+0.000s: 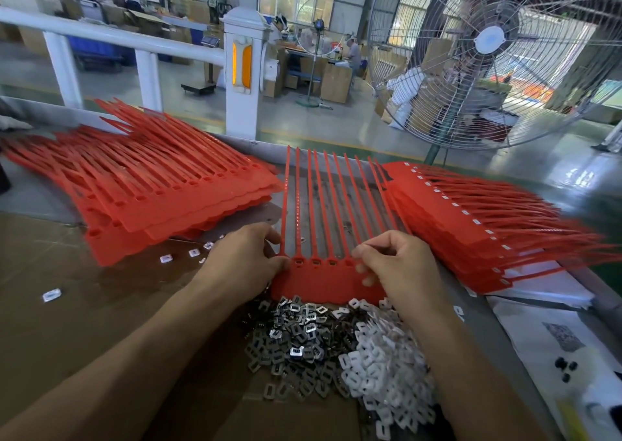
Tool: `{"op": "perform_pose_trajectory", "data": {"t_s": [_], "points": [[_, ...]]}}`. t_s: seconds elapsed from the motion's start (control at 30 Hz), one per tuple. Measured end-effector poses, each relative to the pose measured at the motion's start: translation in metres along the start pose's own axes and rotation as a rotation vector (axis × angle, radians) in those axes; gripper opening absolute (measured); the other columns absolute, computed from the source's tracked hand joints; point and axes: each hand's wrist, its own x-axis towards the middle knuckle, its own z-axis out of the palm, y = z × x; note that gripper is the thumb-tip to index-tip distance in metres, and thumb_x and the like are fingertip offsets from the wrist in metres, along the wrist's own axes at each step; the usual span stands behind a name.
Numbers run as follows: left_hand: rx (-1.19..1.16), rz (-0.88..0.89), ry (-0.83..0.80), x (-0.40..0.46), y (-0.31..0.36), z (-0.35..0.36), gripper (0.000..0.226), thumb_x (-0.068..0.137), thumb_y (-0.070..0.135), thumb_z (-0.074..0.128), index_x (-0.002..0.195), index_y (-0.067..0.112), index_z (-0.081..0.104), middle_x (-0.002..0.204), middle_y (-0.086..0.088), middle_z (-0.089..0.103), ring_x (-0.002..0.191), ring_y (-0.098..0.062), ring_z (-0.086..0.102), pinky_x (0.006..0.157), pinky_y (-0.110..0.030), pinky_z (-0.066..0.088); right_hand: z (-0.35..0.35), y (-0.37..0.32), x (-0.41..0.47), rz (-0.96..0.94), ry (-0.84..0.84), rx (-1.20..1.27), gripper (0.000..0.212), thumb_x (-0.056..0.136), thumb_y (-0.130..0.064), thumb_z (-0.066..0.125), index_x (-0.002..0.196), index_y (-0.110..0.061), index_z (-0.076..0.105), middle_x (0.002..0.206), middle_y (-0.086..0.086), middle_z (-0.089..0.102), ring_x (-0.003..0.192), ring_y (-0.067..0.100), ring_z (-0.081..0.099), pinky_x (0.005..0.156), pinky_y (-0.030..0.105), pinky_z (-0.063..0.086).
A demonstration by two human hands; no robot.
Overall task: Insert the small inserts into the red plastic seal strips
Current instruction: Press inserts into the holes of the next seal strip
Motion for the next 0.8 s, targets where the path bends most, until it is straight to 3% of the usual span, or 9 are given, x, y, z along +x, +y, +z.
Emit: {"op": "perform_pose_trajectory", "data": {"t_s": [0.1,0.23,0.37,0.53,0.8], "points": [[0.005,-0.002,0.004,0.000,0.000,-0.001,0.034,0.084,0.041,0.079,0.114,0.030,0.067,0.085,0.015,0.068,0.079,-0.004,0.064,0.081,-0.032,0.054,0.001,0.000,0.001,0.021,0.000,0.002,0.006,0.092,-0.019,0.074,0.087,-0.019,0.073,0.073,-0.006,0.076,0.062,0.010,0.072,0.057,0.019,0.052],[0.006,-0.002,0.003,0.000,0.001,-0.001,0.034,0.084,0.040,0.079,0.114,0.030,0.067,0.085,0.015,0.068,0.080,-0.004,0.064,0.082,-0.033,0.054,0.000,0.000,0.000,0.008,0.002,-0.020,0.010,0.089,-0.020,0.079,0.081,-0.023,0.074,0.076,-0.009,0.075,0.063,0.008,0.072,0.050,0.009,0.044],[0.006,0.000,0.002,0.000,0.001,-0.001,0.034,0.084,0.041,0.078,0.115,0.030,0.067,0.086,0.015,0.068,0.081,-0.004,0.064,0.082,-0.033,0.054,0.001,0.002,0.000,-0.040,-0.006,-0.141,0.012,0.088,-0.025,0.082,0.081,-0.030,0.075,0.080,-0.015,0.074,0.069,0.005,0.071,0.054,0.010,0.045],[-0.002,0.001,-0.004,0.000,0.000,-0.001,0.034,0.085,0.040,0.078,0.115,0.030,0.067,0.085,0.015,0.068,0.080,-0.003,0.064,0.083,-0.034,0.055,0.002,0.004,0.005,-0.184,-0.016,-0.315,0.015,0.089,-0.017,0.080,0.083,-0.029,0.075,0.083,-0.020,0.070,0.087,-0.017,0.060,0.067,-0.002,0.040],[-0.006,-0.006,-0.013,0.000,0.000,-0.002,0.037,0.085,0.042,0.078,0.118,0.030,0.066,0.088,0.014,0.068,0.082,-0.006,0.064,0.082,-0.033,0.054,0.000,0.006,0.011,-0.323,-0.121,-0.514,0.013,0.092,-0.010,0.077,0.089,-0.023,0.077,0.090,-0.016,0.069,0.084,-0.005,0.062,0.071,0.002,0.042]]}}
